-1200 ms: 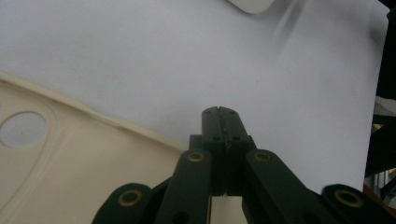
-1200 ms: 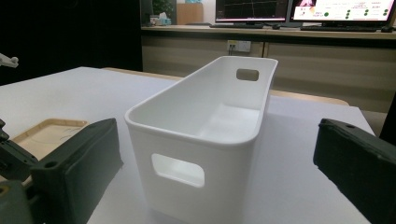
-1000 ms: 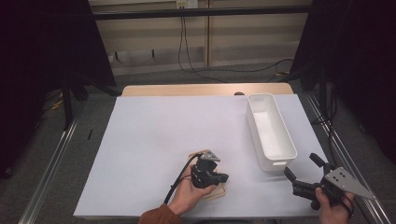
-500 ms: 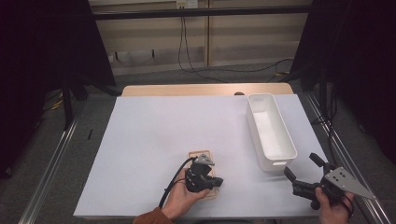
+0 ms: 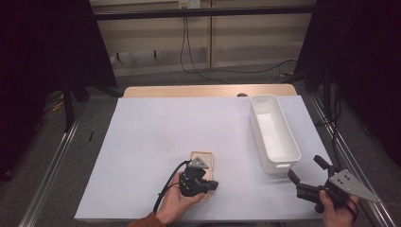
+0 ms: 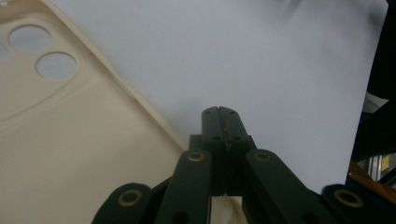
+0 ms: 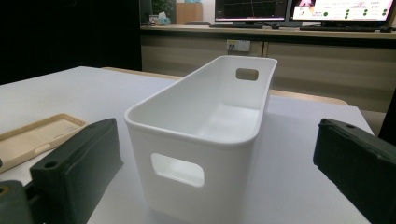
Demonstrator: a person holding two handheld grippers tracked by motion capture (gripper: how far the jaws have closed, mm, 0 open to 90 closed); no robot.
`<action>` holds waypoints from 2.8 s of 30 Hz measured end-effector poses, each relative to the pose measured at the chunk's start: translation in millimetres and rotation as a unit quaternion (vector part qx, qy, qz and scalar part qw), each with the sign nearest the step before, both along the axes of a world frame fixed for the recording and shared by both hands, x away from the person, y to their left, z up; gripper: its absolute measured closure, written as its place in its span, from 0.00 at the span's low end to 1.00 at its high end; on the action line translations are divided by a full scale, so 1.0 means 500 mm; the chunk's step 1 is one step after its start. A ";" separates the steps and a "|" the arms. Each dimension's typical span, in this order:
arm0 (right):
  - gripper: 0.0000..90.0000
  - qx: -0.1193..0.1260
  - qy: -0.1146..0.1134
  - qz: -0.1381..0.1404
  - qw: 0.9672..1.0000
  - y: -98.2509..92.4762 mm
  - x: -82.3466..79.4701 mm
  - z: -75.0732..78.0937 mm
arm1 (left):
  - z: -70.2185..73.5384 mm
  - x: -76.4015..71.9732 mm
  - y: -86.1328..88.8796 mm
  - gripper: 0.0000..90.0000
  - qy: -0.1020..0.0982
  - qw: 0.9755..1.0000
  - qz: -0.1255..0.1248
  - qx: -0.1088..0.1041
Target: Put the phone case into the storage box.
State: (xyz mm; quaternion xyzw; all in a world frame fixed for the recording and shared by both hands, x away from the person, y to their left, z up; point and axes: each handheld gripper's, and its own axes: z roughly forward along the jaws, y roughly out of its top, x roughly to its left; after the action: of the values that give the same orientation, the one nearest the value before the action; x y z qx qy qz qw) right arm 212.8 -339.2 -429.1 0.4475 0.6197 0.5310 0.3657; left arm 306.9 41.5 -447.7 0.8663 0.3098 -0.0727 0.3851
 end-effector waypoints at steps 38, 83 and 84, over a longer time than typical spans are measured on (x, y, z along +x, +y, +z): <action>0.00 -0.001 0.001 0.001 1.000 0.001 0.001 0.000 | 0.003 -0.009 0.041 0.85 -0.047 0.998 0.012 -0.030; 0.00 -0.001 -0.001 -0.001 1.000 -0.001 -0.001 0.000 | 0.067 0.027 0.188 0.06 -0.168 0.972 0.136 -0.093; 0.00 -0.002 -0.001 -0.001 1.000 -0.001 -0.001 0.000 | 0.065 0.032 0.192 0.06 -0.166 0.972 0.142 -0.086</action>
State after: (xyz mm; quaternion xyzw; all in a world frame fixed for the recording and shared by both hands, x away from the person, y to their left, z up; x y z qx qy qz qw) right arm 212.1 -339.5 -428.8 0.4472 0.6196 0.5300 0.3676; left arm 322.9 137.3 -415.2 0.7768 0.3542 0.1008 0.5109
